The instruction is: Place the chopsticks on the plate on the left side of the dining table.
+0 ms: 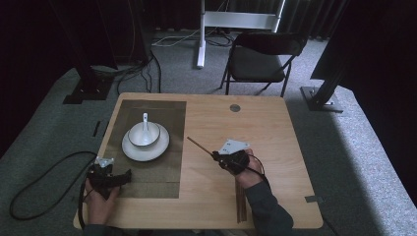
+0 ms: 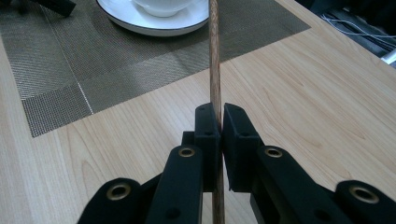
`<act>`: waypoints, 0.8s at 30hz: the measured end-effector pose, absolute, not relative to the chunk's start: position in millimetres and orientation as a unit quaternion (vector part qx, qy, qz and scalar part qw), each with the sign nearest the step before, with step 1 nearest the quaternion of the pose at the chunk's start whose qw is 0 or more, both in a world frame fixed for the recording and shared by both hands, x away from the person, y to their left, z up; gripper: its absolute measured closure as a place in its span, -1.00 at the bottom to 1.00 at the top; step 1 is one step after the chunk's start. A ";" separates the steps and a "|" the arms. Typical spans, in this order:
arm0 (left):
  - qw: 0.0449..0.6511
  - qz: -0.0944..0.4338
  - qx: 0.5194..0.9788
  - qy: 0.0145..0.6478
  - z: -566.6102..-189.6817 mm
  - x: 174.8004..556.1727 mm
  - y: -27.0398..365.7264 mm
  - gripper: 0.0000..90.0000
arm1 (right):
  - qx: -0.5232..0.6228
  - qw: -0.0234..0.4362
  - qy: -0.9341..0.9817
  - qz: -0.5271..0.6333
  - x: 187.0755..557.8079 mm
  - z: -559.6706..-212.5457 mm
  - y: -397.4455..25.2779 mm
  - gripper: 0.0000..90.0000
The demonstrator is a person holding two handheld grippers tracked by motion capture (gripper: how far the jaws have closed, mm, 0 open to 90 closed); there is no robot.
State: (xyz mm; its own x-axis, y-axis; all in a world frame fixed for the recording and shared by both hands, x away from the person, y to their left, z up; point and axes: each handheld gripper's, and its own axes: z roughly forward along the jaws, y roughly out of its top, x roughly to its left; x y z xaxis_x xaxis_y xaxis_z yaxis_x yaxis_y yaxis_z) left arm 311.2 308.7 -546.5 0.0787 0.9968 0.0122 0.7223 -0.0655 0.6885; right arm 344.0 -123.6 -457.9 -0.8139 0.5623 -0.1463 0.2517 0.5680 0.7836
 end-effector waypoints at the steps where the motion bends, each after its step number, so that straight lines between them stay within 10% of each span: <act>1: 0.268 0.256 0.684 0.629 -546.5 311.2 308.7 -1.00 | 0.235 0.194 0.864 0.401 344.1 -457.9 -122.7 0.89; 24: 0.268 0.256 0.684 0.629 -546.5 311.2 308.7 -1.00 | 0.221 0.191 0.868 0.402 345.3 -454.7 -109.6 0.89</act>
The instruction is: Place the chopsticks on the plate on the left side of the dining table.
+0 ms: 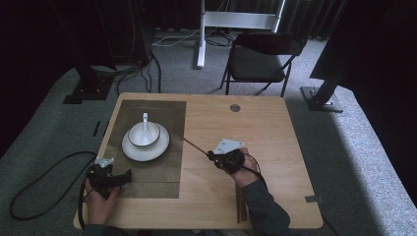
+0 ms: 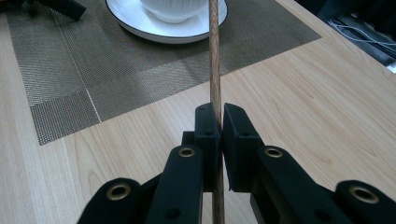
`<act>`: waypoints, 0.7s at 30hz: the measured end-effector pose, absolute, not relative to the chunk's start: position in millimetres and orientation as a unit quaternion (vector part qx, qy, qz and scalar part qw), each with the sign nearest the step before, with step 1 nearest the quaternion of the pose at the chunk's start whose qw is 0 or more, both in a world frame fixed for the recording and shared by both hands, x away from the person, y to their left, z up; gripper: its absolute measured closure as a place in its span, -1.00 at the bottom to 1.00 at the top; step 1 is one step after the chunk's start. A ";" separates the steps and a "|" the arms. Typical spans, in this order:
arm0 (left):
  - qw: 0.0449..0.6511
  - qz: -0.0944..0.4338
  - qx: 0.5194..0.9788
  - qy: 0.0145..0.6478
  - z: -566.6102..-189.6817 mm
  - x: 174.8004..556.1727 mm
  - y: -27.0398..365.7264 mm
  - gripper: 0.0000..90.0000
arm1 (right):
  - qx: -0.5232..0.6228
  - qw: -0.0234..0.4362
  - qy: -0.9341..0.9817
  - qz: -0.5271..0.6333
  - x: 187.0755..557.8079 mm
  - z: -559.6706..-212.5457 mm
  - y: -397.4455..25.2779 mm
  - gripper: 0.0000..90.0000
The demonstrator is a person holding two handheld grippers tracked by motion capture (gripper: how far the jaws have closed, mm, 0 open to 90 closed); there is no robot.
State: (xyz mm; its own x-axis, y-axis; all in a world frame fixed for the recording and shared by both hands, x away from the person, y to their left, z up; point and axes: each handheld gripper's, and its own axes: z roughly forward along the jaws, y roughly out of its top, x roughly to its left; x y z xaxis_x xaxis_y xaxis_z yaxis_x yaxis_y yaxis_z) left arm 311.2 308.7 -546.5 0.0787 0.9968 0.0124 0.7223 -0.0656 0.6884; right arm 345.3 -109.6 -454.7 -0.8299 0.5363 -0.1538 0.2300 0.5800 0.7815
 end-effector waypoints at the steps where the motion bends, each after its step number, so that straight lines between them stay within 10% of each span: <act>1: 0.268 0.256 0.684 0.629 -546.5 311.3 308.7 -1.00 | 0.220 0.191 0.868 0.401 345.4 -454.5 -109.2 0.89; 21: 0.268 0.256 0.684 0.629 -546.5 311.2 308.7 -1.00 | 0.208 0.187 0.872 0.402 347.9 -453.8 -96.5 0.89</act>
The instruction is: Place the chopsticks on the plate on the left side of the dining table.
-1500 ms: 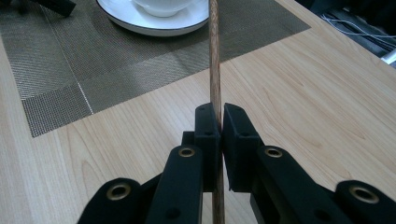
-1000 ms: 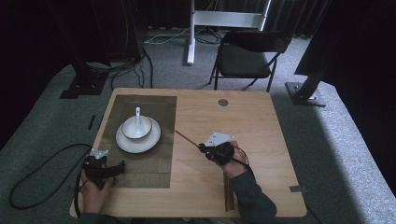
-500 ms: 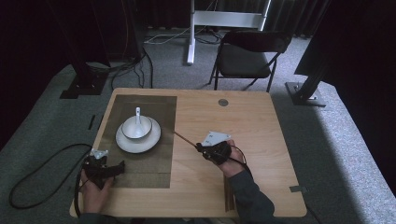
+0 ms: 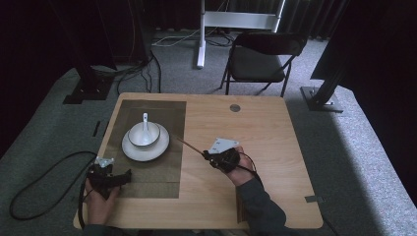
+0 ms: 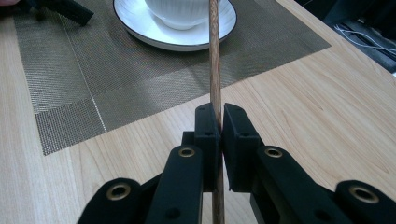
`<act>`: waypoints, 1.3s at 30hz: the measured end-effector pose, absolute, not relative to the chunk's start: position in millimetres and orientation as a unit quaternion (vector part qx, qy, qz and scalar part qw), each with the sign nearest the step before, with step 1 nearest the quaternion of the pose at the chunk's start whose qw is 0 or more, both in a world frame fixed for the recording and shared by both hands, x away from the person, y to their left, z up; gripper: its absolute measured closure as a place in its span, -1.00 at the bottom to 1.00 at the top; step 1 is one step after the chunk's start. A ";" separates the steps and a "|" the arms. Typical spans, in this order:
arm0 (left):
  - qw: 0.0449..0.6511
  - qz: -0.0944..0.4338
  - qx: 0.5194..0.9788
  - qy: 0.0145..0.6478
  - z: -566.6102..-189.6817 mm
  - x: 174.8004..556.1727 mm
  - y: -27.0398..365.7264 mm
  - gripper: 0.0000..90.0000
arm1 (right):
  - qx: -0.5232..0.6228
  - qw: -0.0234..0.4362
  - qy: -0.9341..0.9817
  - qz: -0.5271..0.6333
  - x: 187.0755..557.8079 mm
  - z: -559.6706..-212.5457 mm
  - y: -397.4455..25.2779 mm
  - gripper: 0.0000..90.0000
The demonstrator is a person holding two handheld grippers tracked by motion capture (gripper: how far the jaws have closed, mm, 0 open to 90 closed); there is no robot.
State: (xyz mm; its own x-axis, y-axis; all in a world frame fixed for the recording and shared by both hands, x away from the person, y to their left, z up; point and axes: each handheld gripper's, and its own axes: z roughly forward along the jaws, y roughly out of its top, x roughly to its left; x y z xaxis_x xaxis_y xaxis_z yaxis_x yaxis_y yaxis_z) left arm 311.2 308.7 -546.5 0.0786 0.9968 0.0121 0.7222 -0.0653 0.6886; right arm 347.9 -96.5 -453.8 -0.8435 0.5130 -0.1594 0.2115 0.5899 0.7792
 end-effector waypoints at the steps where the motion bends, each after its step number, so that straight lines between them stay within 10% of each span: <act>1: 0.269 0.256 0.683 0.629 -546.5 311.3 308.7 -1.00 | 0.207 0.186 0.872 0.403 347.8 -453.7 -95.5 0.89; 39: 0.268 0.255 0.684 0.629 -546.3 311.2 308.8 -1.00 | 0.181 0.180 0.879 0.404 356.5 -449.6 -69.4 0.89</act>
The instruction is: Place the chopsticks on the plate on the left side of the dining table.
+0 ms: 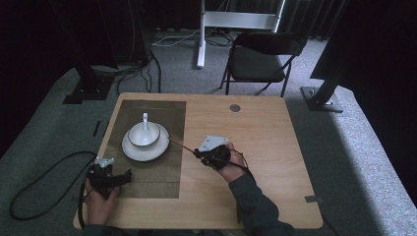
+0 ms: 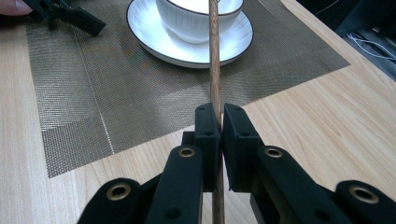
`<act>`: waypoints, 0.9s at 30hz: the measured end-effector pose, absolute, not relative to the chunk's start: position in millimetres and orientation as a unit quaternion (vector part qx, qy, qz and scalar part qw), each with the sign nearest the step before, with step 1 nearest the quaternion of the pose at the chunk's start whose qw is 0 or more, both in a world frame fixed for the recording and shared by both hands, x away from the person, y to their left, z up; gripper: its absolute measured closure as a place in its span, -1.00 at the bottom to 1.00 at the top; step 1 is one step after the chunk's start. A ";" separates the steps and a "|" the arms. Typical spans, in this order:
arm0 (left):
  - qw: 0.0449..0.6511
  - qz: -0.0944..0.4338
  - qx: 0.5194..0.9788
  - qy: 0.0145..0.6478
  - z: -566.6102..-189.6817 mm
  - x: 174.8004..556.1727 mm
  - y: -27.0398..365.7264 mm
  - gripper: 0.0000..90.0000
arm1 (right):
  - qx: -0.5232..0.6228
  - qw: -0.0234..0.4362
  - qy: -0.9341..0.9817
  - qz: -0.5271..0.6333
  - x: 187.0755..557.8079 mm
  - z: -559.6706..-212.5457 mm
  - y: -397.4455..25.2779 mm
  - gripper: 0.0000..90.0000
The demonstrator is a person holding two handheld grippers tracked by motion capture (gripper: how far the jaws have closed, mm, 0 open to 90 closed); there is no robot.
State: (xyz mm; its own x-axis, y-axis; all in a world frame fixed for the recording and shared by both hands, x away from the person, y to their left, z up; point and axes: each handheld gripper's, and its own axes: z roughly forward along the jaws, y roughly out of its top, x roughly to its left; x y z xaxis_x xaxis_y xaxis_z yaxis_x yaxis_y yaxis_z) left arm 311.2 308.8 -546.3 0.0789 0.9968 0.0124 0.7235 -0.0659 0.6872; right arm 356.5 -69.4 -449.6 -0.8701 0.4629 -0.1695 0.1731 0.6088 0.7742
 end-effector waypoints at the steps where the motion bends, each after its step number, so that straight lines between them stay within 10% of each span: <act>1: 0.267 0.255 0.684 0.629 -546.3 311.2 308.8 -1.00 | 0.179 0.180 0.879 0.403 356.8 -449.3 -68.6 0.89; 27: 0.269 0.256 0.683 0.629 -546.5 311.3 308.7 -1.00 | 0.163 0.170 0.883 0.405 366.1 -445.9 -53.5 0.89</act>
